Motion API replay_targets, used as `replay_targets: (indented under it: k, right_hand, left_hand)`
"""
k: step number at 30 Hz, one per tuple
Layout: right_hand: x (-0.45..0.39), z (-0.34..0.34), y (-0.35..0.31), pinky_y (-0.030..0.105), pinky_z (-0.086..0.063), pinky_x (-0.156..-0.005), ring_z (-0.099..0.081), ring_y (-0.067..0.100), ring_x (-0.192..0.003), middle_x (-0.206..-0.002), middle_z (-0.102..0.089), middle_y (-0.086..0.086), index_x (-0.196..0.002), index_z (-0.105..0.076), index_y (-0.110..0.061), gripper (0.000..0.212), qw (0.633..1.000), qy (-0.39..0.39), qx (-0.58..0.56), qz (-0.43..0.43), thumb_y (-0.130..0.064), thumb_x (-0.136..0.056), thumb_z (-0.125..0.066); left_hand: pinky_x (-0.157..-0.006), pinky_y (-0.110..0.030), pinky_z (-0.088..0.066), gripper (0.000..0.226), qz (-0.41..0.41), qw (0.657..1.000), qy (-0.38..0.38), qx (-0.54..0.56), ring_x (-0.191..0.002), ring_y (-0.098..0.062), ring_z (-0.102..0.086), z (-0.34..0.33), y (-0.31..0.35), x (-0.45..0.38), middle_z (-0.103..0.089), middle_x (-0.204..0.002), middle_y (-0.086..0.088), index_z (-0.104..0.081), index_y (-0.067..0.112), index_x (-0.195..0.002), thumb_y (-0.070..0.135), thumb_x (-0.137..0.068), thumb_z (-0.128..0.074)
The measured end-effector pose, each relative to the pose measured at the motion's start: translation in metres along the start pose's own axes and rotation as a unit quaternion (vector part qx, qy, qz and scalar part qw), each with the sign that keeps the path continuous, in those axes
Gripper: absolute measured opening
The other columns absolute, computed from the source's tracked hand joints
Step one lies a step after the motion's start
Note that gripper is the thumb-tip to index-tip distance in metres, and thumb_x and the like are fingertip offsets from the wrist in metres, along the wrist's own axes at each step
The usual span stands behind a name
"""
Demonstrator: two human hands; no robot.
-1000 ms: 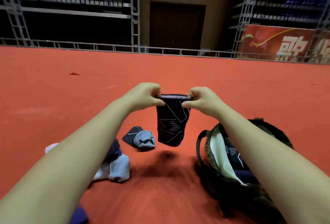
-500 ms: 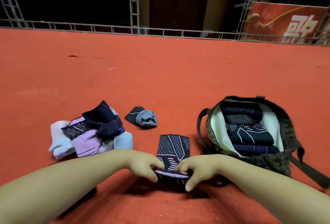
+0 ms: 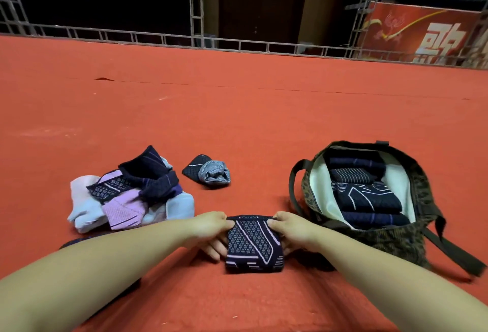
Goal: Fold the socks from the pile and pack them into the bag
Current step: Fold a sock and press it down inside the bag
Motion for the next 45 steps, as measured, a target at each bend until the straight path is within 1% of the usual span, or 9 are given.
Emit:
replay_targets:
  k: [4, 7, 11, 15, 19, 25, 32, 37, 45]
  right_hand:
    - [-0.018, 0.005, 0.003, 0.031, -0.047, -0.061, -0.055, 0.019, -0.070, -0.080, -0.057, 0.005, -0.086, -0.042, -0.016, 0.025, 0.977, 0.143, 0.158, 0.021, -0.038, -0.097, -0.046]
    - [-0.028, 0.003, 0.003, 0.034, -0.040, -0.073, -0.058, 0.027, -0.092, -0.098, -0.061, 0.010, -0.093, -0.043, -0.014, 0.027, 0.950, 0.186, 0.249, 0.018, -0.040, -0.097, -0.044]
    - [-0.037, 0.004, 0.005, 0.035, -0.040, -0.075, -0.059, 0.032, -0.101, -0.109, -0.062, 0.013, -0.097, -0.039, -0.014, 0.027, 0.937, 0.221, 0.272, 0.001, -0.041, -0.096, -0.043]
    - [-0.019, 0.008, -0.009, 0.038, -0.046, -0.081, -0.057, 0.025, -0.100, -0.105, -0.056, 0.001, -0.103, -0.046, -0.019, 0.036, 0.904, 0.240, 0.341, 0.099, -0.052, -0.089, -0.047]
    - [0.013, -0.019, -0.014, 0.034, -0.042, -0.085, -0.050, 0.015, -0.095, -0.102, -0.056, -0.006, -0.092, -0.064, -0.025, 0.050, 0.825, 0.099, 0.462, 0.310, -0.068, -0.074, -0.046]
    - [0.025, -0.028, -0.003, 0.032, -0.047, -0.086, -0.058, 0.015, -0.081, -0.078, -0.063, -0.012, -0.080, -0.067, -0.028, 0.028, 0.715, 0.118, 0.583, 0.367, -0.048, -0.076, -0.049]
    - [0.021, -0.016, -0.018, 0.032, -0.042, -0.078, -0.055, 0.020, -0.087, -0.091, -0.058, -0.001, -0.092, -0.058, -0.015, 0.012, 0.897, 0.066, 0.370, 0.233, -0.023, -0.090, -0.049]
    - [0.029, -0.013, -0.019, 0.030, -0.037, -0.073, -0.046, 0.012, -0.077, -0.086, -0.051, -0.006, -0.090, -0.042, -0.023, 0.009, 0.919, -0.025, 0.349, 0.180, -0.026, -0.098, -0.042]
    - [0.010, -0.008, -0.002, 0.027, -0.041, -0.067, -0.054, 0.015, -0.079, -0.086, -0.057, -0.003, -0.091, -0.050, -0.022, 0.009, 0.957, 0.042, 0.272, 0.096, -0.029, -0.096, -0.050]
  left_hand:
    - [-0.056, -0.032, -0.053, 0.021, -0.043, 0.981, 0.158, -0.103, -0.062, -0.019, -0.065, 0.011, 0.019, 0.003, -0.062, -0.088, -0.006, -0.039, 0.020, -0.094, 0.041, -0.097, -0.042]
    - [-0.099, -0.034, -0.039, 0.043, -0.158, 0.883, 0.234, -0.375, -0.121, -0.023, -0.049, 0.007, 0.033, 0.012, -0.047, -0.135, -0.006, -0.041, 0.020, -0.127, 0.047, -0.094, -0.045]
    - [-0.118, -0.047, -0.001, 0.065, -0.217, 0.785, 0.076, -0.576, -0.147, -0.023, -0.002, -0.039, 0.023, 0.018, -0.006, -0.160, -0.002, -0.017, 0.022, -0.150, 0.055, -0.096, -0.032]
    - [-0.115, -0.049, 0.012, 0.074, -0.154, 0.796, 0.021, -0.586, -0.146, -0.023, 0.015, -0.046, 0.000, 0.007, 0.011, -0.159, 0.001, 0.001, 0.024, -0.152, 0.061, -0.095, -0.027]
    - [-0.115, -0.048, 0.014, 0.080, -0.167, 0.810, 0.011, -0.562, -0.144, -0.018, 0.020, -0.037, -0.006, 0.005, 0.014, -0.159, 0.004, 0.002, 0.027, -0.151, 0.055, -0.092, -0.043]
    - [-0.114, -0.047, 0.015, 0.078, -0.173, 0.832, -0.001, -0.527, -0.145, -0.013, 0.017, -0.033, -0.002, 0.004, 0.010, -0.159, 0.008, -0.005, 0.032, -0.151, 0.055, -0.090, -0.048]
    - [-0.115, -0.053, 0.005, 0.071, -0.148, 0.860, 0.001, -0.488, -0.147, -0.013, -0.001, -0.031, 0.014, 0.014, -0.008, -0.159, 0.008, -0.024, 0.035, -0.148, 0.044, -0.087, -0.059]
    - [-0.087, -0.029, -0.043, 0.025, -0.141, 0.910, -0.014, -0.389, -0.100, -0.017, -0.056, -0.025, 0.032, 0.024, -0.063, -0.109, -0.005, -0.062, 0.015, -0.111, 0.030, -0.093, -0.054]
    - [-0.057, -0.022, -0.048, 0.012, -0.028, 0.969, 0.017, -0.244, -0.063, -0.010, -0.056, -0.014, 0.016, 0.015, -0.058, -0.076, 0.004, -0.056, 0.024, -0.085, 0.032, -0.094, -0.054]
Point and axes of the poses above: each hand's wrist, its own x-axis away from the middle knuckle, its own z-axis out of the back of the hand, y = z × x, the point moved 6 cm from there along -x, towards the middle knuckle
